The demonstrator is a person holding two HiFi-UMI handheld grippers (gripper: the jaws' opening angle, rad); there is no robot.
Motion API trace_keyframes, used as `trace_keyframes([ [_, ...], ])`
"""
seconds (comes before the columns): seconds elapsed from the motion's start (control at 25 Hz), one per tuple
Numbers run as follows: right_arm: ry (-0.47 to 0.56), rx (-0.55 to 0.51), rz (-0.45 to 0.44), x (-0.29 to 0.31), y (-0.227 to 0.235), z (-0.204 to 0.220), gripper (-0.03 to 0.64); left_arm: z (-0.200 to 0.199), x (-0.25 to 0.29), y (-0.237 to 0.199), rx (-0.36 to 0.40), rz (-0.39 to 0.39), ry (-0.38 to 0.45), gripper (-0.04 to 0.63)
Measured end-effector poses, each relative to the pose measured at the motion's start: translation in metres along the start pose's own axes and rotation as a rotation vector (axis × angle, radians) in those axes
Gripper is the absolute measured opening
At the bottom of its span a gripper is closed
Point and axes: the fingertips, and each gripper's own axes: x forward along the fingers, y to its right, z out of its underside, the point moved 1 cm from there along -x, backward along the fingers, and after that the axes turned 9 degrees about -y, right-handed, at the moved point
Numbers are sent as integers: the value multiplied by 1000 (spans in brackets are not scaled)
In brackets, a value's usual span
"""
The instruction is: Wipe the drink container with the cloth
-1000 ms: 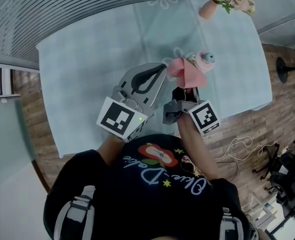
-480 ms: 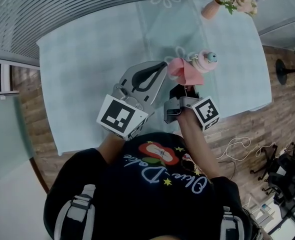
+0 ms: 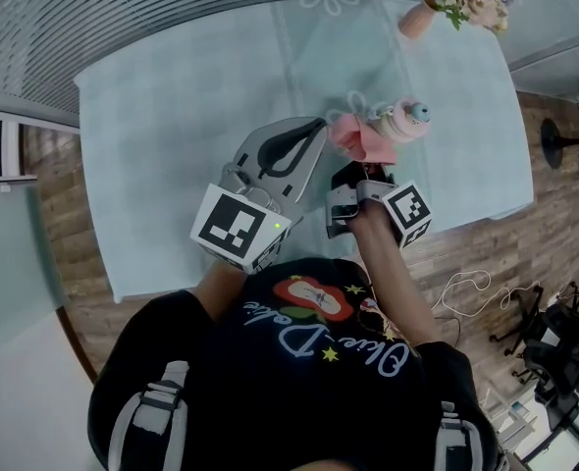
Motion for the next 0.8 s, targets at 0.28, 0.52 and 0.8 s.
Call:
trace_keyframes([
  [0.28, -7, 81, 36, 4, 18, 4, 12, 0, -4, -1, 4, -12, 3, 3],
  [0.52, -16, 149, 48, 7, 29, 6, 11, -1, -4, -1, 4, -21, 2, 3],
  [0.8, -28, 200, 36, 8, 37, 8, 12, -2, -6, -1, 5, -30, 7, 3],
])
